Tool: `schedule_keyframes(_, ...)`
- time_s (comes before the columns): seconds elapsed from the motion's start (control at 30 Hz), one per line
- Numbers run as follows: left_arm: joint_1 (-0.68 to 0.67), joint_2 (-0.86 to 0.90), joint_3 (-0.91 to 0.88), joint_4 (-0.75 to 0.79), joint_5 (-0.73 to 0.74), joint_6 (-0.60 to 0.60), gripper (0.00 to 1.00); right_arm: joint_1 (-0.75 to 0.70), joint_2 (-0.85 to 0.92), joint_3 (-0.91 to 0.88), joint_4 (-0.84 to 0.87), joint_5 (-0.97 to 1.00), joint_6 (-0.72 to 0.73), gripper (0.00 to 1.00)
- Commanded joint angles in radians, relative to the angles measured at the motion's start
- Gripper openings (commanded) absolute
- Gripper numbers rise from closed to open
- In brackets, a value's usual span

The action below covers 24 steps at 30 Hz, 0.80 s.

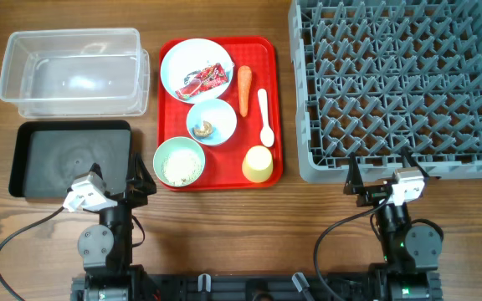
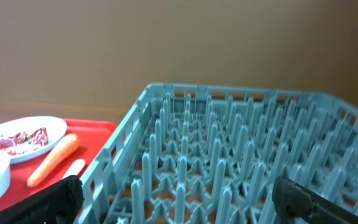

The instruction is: Sort waste into correct bins and load items into the dishwasher rack

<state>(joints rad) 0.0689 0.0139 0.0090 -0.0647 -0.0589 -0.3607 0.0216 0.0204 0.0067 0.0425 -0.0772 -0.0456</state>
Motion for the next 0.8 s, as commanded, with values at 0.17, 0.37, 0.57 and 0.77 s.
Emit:
schedule_keyframes(0.17, 0.006, -0.005, -0.003, 0.000, -0.013, 0.006, 1.00, 0.000, -0.002, -0.002, 0.020, 0.010, -0.059, 1.00)
schedule_keyframes(0.37, 0.006, -0.005, -0.003, 0.002, -0.012, 0.005, 1.00, 0.000, -0.002, -0.001, 0.089, -0.075, -0.048, 1.00)
schedule_keyframes(0.57, 0.006, -0.005, -0.003, 0.034, 0.063, 0.006, 1.00, 0.000, -0.002, 0.023, 0.140, -0.116, 0.010, 1.00)
schedule_keyframes(0.77, 0.006, -0.005, 0.012, 0.053, 0.071, 0.014, 1.00, 0.000, -0.002, 0.071, 0.139, -0.116, 0.023, 1.00)
